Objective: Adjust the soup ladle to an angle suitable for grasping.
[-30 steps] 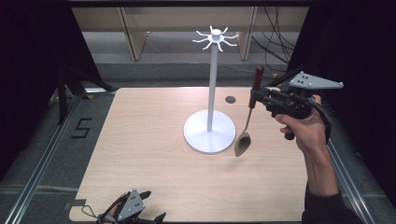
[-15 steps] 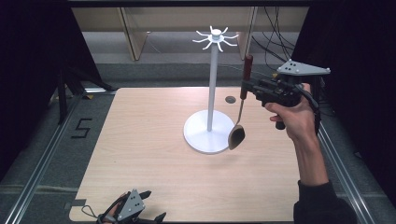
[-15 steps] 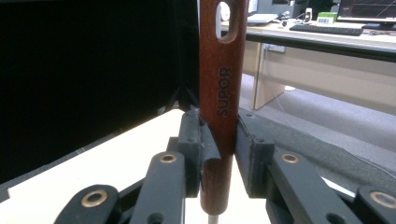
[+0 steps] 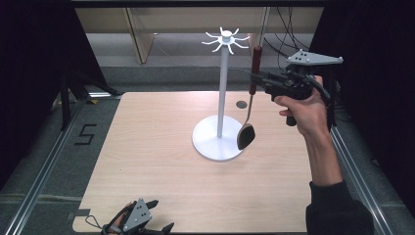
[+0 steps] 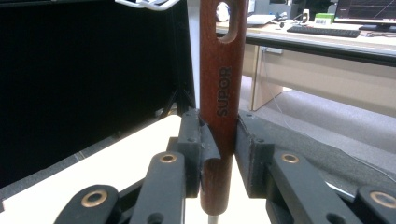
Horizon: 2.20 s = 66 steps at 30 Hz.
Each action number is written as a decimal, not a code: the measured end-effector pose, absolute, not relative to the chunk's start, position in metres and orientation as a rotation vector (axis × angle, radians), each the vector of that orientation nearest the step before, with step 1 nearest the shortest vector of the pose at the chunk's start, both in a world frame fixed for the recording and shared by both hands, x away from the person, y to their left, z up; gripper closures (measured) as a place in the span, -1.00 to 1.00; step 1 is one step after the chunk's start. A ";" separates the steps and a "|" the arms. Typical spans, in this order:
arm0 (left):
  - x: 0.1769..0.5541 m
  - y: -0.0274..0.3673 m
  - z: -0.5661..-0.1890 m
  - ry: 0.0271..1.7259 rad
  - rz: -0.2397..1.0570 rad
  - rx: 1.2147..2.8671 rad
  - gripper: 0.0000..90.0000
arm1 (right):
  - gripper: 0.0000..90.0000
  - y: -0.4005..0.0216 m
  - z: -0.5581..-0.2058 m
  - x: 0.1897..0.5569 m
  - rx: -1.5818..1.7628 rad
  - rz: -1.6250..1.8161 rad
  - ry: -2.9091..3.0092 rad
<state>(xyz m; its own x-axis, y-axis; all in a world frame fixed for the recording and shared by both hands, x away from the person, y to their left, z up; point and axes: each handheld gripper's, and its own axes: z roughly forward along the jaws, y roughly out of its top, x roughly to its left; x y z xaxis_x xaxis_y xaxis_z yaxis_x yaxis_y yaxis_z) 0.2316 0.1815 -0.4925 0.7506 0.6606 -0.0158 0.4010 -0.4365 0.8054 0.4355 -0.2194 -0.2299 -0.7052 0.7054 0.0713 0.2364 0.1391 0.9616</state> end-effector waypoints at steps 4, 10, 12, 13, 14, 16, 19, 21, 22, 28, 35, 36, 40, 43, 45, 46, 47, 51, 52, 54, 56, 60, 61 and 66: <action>0.231 0.181 -0.493 0.795 0.380 2.076 -0.66 | 0.65 -0.218 -0.226 0.440 0.887 1.577 2.020; 0.231 0.180 -0.493 0.798 0.373 2.057 -0.66 | 0.65 -0.216 -0.222 0.443 0.863 1.569 2.005; 0.231 0.181 -0.493 0.794 0.373 2.064 -0.66 | 0.65 -0.214 -0.221 0.443 0.878 1.576 2.004; 0.231 0.180 -0.492 0.793 0.374 2.063 -0.66 | 0.65 -0.214 -0.221 0.445 0.871 1.577 2.001; 0.230 0.179 -0.493 0.802 0.370 2.048 -0.66 | 0.65 -0.213 -0.220 0.445 0.867 1.575 2.011; 0.231 0.180 -0.493 0.798 0.374 2.057 -0.66 | 0.65 -0.211 -0.219 0.446 0.871 1.569 2.014; 0.230 0.180 -0.492 0.798 0.375 2.052 -0.66 | 0.65 -0.208 -0.219 0.449 0.878 1.573 2.016; 0.231 0.179 -0.493 0.799 0.370 2.046 -0.66 | 0.65 -0.207 -0.219 0.452 0.876 1.581 2.022; 0.231 0.181 -0.493 0.791 0.374 2.062 -0.66 | 0.65 -0.207 -0.219 0.453 0.879 1.582 2.017; 0.231 0.180 -0.493 0.795 0.379 2.055 -0.66 | 0.65 -0.205 -0.218 0.454 0.924 1.593 2.038; 0.231 0.181 -0.492 0.790 0.368 2.071 -0.66 | 0.65 -0.202 -0.222 0.462 0.893 1.587 2.046; 0.231 0.180 -0.492 0.797 0.361 2.062 -0.66 | 0.65 -0.201 -0.222 0.462 0.921 1.590 2.052; 0.231 0.180 -0.493 0.799 0.376 2.056 -0.66 | 0.65 -0.197 -0.223 0.464 0.921 1.592 2.065; 0.230 0.179 -0.493 0.803 0.372 2.040 -0.66 | 0.64 -0.193 -0.224 0.468 0.900 1.585 2.067; 0.231 0.181 -0.493 0.796 0.382 2.062 -0.66 | 0.64 -0.192 -0.225 0.468 0.899 1.588 2.067; 0.231 0.182 -0.492 0.793 0.383 2.074 -0.66 | 0.64 -0.191 -0.225 0.468 0.908 1.588 2.065; 0.231 0.182 -0.492 0.785 0.387 2.085 -0.66 | 0.64 -0.191 -0.225 0.468 0.901 1.590 2.065; 0.231 0.181 -0.492 0.792 0.371 2.069 -0.66 | 0.62 -0.193 -0.228 0.470 0.886 1.617 2.048; 0.231 0.181 -0.492 0.792 0.371 2.069 -0.66 | 0.62 -0.193 -0.228 0.470 0.886 1.617 2.048; 0.230 0.180 -0.493 0.796 0.372 2.056 -0.66 | 0.57 -0.193 -0.231 0.469 0.908 1.663 2.050; 0.230 0.180 -0.493 0.799 0.372 2.050 -0.66 | 0.46 -0.196 -0.232 0.467 0.941 1.669 2.029; 0.230 0.180 -0.493 0.798 0.371 2.052 -0.66 | 0.35 -0.205 -0.233 0.461 0.929 1.666 1.994; 0.230 0.179 -0.493 0.807 0.368 2.039 -0.66 | 0.32 -0.207 -0.234 0.459 0.913 1.649 1.997; 0.230 0.180 -0.493 0.802 0.378 2.057 -0.66 | 0.20 -0.221 -0.243 0.442 0.871 1.555 2.005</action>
